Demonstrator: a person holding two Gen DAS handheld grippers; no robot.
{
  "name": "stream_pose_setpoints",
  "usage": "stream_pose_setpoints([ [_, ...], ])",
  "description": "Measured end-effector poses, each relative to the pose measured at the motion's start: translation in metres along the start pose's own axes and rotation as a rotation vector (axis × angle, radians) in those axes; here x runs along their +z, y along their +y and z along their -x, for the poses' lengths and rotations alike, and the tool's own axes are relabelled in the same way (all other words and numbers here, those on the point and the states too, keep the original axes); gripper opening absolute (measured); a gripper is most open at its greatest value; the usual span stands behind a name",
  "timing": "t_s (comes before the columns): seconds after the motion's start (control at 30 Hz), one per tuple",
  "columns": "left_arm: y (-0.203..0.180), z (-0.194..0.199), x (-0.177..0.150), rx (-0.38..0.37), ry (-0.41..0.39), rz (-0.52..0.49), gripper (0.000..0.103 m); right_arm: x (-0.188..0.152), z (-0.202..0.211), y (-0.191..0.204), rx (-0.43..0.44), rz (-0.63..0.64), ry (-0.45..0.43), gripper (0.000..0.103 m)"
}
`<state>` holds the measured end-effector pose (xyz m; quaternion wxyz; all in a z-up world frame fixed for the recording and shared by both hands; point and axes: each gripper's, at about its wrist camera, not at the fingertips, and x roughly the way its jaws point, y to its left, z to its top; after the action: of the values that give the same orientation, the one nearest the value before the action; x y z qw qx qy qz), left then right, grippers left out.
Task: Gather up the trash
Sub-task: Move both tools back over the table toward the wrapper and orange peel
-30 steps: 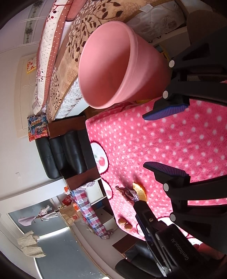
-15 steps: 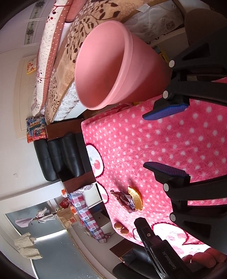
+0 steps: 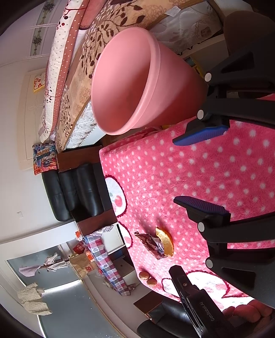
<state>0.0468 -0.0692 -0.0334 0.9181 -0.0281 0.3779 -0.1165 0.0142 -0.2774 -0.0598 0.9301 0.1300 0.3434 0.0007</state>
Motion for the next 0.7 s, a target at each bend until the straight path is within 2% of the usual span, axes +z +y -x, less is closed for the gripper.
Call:
stream_pose_setpoints([
  [0.23,0.013,0.000,0.000,-0.002,0.000,0.003,0.032,0.000,-0.002,0.003,-0.024,0.009,0.015,0.049],
  [0.33,0.028,0.004,0.004,0.002,-0.014,0.017,0.032,-0.001,-0.006,0.005,-0.040,0.019,0.041,0.049],
  [0.47,0.059,0.012,0.011,0.045,-0.043,0.066,0.032,-0.001,-0.013,0.012,-0.054,0.045,0.080,0.049],
  [0.53,0.071,0.014,0.014,0.067,-0.055,0.081,0.032,0.000,-0.016,0.020,-0.040,0.062,0.092,0.049],
  [0.7,0.099,0.020,0.019,0.086,-0.071,0.135,0.032,0.007,-0.033,0.055,0.058,0.104,0.140,0.049],
])
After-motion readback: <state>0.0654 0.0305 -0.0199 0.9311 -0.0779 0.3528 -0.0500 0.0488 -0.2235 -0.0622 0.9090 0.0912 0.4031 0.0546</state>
